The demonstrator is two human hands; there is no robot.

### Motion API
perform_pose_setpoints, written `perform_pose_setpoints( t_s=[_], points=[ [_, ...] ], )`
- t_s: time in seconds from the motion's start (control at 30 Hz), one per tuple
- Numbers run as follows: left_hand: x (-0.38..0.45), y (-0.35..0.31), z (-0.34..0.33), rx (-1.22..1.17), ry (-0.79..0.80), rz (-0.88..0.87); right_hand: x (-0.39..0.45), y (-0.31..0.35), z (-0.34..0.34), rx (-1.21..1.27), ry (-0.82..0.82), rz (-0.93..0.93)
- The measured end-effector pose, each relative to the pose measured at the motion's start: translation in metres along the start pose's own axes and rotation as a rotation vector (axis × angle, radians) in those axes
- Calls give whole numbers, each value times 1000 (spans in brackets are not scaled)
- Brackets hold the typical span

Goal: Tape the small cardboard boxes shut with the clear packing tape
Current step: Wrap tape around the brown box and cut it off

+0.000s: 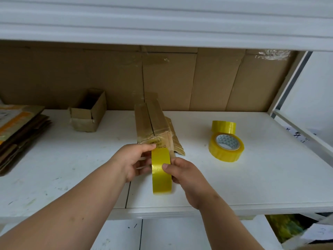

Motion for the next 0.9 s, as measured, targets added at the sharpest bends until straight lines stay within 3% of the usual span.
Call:
perform_pose_setpoints(
  t_s=[0.17,0.3,0.4,0.53,0.9],
  points=[
    [1,-2,-6,-71,68,-25,2,6,11,-114,51,-2],
    [5,2,-3,-193,56,-59,25,4,38,-68,-150,-37],
    [9,4,-2,-236,39,-95,56,0,42,-289,-228,-18],
    [11,4,1,-225,11,-144,94,-8,26,-526,-81,32],
    [-29,4,37,-170,-76,-199,96,5,-19,-526,34,211]
  ],
)
Point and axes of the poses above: each hand's wrist, its own x-axis towards the middle knuckle, its own z-axis out of the back of the hand, y = z × x, the point moved 4 cm from there along x, towards the middle knuckle, and after that the axes turned 11 degrees about -x, right-handed, at the moved point
